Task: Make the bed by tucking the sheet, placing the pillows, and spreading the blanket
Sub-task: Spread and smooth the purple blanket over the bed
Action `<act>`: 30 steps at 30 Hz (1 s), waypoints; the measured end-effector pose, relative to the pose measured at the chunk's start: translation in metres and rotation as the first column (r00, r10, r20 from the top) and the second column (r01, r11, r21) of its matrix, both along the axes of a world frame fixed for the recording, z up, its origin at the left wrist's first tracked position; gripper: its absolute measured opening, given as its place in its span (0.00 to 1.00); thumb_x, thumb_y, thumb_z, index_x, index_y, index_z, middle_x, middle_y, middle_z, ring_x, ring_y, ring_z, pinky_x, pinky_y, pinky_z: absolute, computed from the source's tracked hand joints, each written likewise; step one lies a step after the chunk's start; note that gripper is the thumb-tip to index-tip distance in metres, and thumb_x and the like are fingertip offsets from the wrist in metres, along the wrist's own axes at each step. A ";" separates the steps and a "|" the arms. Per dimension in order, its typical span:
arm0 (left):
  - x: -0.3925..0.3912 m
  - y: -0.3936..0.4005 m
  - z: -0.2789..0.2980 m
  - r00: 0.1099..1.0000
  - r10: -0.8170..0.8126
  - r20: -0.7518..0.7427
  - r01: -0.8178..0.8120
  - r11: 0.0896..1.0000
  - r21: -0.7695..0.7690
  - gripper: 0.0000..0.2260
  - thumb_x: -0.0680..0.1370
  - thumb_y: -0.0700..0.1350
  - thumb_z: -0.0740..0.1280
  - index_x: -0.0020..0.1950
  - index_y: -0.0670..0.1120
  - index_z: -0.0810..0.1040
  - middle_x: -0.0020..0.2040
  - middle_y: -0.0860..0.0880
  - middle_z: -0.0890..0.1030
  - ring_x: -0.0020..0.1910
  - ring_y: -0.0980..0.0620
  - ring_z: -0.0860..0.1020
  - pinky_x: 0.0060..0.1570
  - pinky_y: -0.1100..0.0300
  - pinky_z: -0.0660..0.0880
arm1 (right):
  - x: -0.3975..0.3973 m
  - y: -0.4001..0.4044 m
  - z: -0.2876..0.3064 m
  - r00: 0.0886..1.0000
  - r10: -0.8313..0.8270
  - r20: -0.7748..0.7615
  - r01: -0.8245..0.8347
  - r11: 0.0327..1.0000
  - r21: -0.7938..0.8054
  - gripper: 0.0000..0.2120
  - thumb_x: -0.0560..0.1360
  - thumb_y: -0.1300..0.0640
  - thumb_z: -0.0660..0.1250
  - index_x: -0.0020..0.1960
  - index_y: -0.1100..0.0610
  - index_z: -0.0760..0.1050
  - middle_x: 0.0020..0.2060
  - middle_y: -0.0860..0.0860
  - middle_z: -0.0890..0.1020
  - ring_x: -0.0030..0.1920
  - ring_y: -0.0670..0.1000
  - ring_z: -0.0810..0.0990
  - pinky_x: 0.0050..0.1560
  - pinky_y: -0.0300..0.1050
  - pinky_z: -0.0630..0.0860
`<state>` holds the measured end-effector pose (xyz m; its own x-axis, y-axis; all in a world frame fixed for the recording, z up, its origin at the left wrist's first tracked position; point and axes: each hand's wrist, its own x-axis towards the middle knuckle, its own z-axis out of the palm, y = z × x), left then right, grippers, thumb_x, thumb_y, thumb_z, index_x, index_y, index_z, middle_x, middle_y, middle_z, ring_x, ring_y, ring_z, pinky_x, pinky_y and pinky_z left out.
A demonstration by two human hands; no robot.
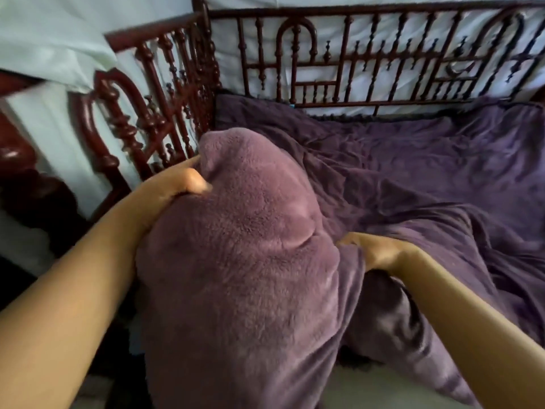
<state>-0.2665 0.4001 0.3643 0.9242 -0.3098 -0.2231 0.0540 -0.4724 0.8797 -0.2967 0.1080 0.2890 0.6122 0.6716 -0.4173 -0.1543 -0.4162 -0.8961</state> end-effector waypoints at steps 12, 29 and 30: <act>-0.036 0.075 -0.140 0.818 0.107 -0.565 0.341 0.700 0.628 0.06 0.75 0.42 0.63 0.51 0.44 0.71 0.41 0.47 0.74 0.34 0.53 0.74 0.35 0.62 0.71 | -0.050 0.117 -0.145 0.880 0.057 -0.471 -0.358 0.733 -0.579 0.24 0.80 0.44 0.48 0.70 0.56 0.64 0.66 0.52 0.69 0.65 0.55 0.67 0.64 0.59 0.69; 0.182 -0.004 -0.249 0.812 0.520 -0.265 -0.294 0.757 0.583 0.40 0.75 0.61 0.63 0.77 0.39 0.52 0.76 0.41 0.61 0.73 0.42 0.64 0.68 0.52 0.66 | 0.158 0.063 -0.209 0.735 -0.491 0.467 0.678 0.531 -0.509 0.35 0.70 0.40 0.67 0.69 0.59 0.62 0.67 0.57 0.70 0.68 0.58 0.68 0.67 0.50 0.66; 0.185 -0.003 -0.257 0.795 0.543 -0.270 -0.322 0.756 0.570 0.42 0.73 0.62 0.65 0.76 0.39 0.53 0.75 0.42 0.63 0.72 0.42 0.66 0.67 0.52 0.67 | 0.164 0.069 -0.216 0.744 -0.470 0.474 0.667 0.497 -0.554 0.35 0.70 0.38 0.65 0.68 0.60 0.63 0.66 0.57 0.70 0.68 0.58 0.68 0.65 0.51 0.68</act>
